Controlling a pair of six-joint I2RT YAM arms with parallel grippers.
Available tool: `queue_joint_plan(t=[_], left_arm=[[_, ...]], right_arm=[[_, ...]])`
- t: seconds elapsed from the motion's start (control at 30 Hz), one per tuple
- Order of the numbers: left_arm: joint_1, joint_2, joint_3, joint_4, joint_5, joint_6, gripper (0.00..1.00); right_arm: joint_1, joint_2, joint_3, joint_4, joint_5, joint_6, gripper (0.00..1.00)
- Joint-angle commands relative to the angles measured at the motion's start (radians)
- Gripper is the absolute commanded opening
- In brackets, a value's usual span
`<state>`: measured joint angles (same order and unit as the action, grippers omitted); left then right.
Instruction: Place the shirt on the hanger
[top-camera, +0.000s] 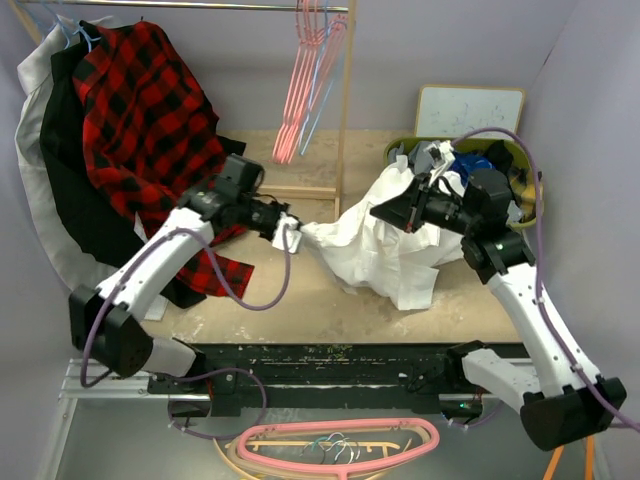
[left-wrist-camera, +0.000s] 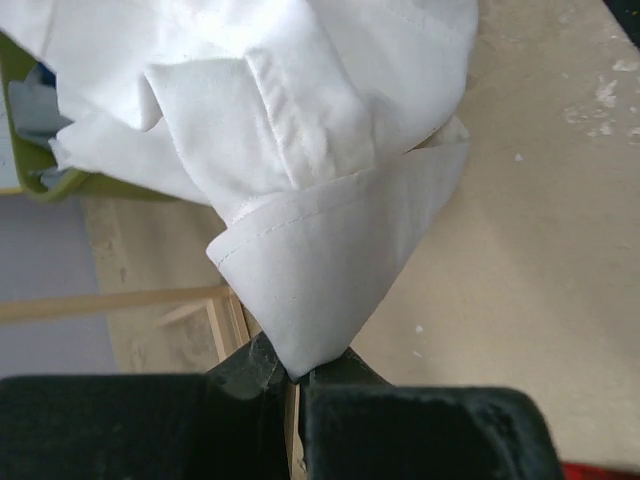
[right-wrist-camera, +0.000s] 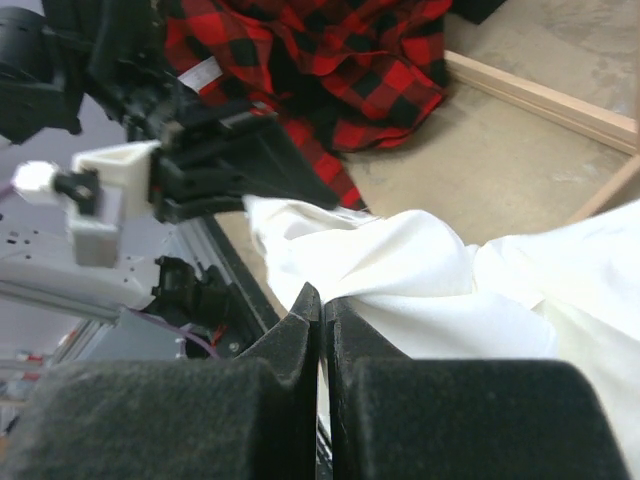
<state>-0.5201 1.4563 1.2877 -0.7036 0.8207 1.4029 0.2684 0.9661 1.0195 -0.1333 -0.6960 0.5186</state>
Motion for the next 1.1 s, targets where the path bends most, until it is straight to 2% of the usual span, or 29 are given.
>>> queue_joint_plan(t=[0.0,0.1,0.27,0.37,0.5,0.63,0.73,0.87,0.97,1.07], left_arm=[[0.126,-0.14,0.078,-0.398,0.161,0.074,0.0],[0.162,-0.214,0.098,-0.553,0.155,0.111,0.0],[0.226,-0.329,0.089,-0.71,0.117,0.123,0.0],[0.256,-0.37,0.117,-0.757,0.026,0.051,0.0],[0.261,-0.436,0.209,-0.84,-0.012,-0.02,0.0],[0.313,-0.457,0.307,-0.845,-0.074,-0.109,0.0],[0.334,-0.444,0.349,-0.846,-0.113,-0.122,0.0],[0.375,-0.422,0.435,-0.847,-0.099,-0.162,0.0],[0.398,-0.412,0.493,-0.849,-0.109,-0.199,0.0],[0.414,-0.404,0.549,-0.849,-0.134,-0.221,0.0]], right_arm=[[0.062,0.1,0.109,0.111,-0.111,0.002,0.0],[0.186,0.214,0.256,0.013,-0.044,-0.105,0.0],[0.299,0.406,0.49,0.052,-0.072,-0.106,0.0],[0.375,0.511,0.654,0.029,-0.07,-0.142,0.0],[0.489,0.602,0.815,-0.003,-0.059,-0.204,0.0],[0.548,0.683,0.958,-0.015,-0.043,-0.228,0.0],[0.578,0.787,1.148,-0.106,-0.043,-0.254,0.0],[0.607,0.917,1.402,-0.187,-0.032,-0.267,0.0],[0.615,1.007,1.536,-0.172,-0.025,-0.234,0.0],[0.622,1.047,1.553,-0.074,0.001,-0.166,0.0]])
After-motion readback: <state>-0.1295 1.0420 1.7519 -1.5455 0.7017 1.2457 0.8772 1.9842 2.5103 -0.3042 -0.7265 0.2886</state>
